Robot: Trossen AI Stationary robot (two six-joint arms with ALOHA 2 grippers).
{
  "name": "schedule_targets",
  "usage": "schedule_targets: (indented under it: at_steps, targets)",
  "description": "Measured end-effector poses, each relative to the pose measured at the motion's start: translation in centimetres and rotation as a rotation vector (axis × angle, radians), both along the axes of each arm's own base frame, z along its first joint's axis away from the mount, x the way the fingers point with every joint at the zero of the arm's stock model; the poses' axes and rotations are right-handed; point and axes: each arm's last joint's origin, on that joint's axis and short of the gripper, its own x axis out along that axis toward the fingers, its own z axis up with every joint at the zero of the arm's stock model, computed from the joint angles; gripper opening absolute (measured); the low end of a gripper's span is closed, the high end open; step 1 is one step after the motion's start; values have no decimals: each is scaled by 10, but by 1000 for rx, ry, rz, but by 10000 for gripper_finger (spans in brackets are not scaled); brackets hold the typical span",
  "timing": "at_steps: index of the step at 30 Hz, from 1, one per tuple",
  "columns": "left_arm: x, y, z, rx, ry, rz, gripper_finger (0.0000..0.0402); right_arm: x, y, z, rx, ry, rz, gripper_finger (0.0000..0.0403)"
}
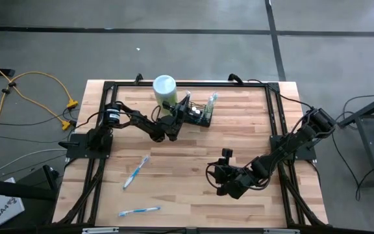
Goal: Pick & Place toothbrushing station
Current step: Put the top right blue toothbrush into the mesh organizer
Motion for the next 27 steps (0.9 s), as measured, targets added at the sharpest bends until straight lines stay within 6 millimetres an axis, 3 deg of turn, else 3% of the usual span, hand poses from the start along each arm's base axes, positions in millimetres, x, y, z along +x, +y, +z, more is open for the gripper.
schedule_targets:
  at_steps: [15,27]
  targets:
    - [0,0,0,-1,0,4,60,0,0,0,0,0,0,133]
    - [0,0,0,4,20,15,63,0,0,0,0,0,0,133]
